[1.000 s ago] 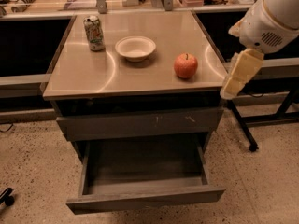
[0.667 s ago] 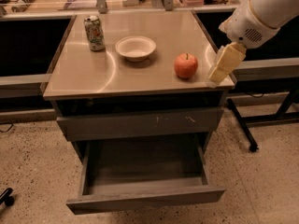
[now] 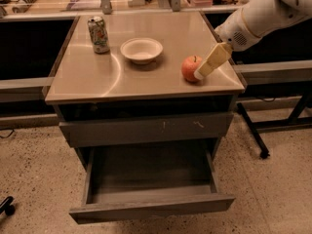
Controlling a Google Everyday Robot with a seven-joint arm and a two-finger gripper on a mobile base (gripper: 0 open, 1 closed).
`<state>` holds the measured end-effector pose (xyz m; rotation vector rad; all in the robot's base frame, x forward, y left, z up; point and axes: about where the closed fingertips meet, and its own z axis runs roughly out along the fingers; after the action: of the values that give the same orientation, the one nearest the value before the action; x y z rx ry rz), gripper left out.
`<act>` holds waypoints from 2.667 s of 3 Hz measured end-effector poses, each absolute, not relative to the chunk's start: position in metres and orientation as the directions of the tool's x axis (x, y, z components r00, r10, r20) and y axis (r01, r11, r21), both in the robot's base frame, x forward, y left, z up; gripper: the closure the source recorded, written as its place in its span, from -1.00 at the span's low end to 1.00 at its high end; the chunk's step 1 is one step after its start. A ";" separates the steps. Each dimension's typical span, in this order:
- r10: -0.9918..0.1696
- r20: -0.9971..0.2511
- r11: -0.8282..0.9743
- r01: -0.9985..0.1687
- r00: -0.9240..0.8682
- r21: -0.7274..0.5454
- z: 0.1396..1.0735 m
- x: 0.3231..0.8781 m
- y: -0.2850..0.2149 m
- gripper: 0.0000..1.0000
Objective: Place apple into middle drawer
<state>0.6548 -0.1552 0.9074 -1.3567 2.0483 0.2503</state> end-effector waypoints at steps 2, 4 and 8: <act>-0.720 -0.645 0.472 -0.862 -0.256 -0.184 0.871 0.695 -0.146 -1.00; -0.722 -0.639 0.467 -0.868 -0.266 -0.166 0.843 0.708 -0.138 -1.00; -0.747 -0.615 0.424 -0.893 -0.252 -0.149 0.842 0.678 -0.137 0.72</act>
Offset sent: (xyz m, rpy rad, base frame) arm 0.0611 0.0074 -0.0520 0.0468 -0.0298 -0.0431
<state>0.6781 -0.1374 0.8421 -1.3799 2.0623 0.3050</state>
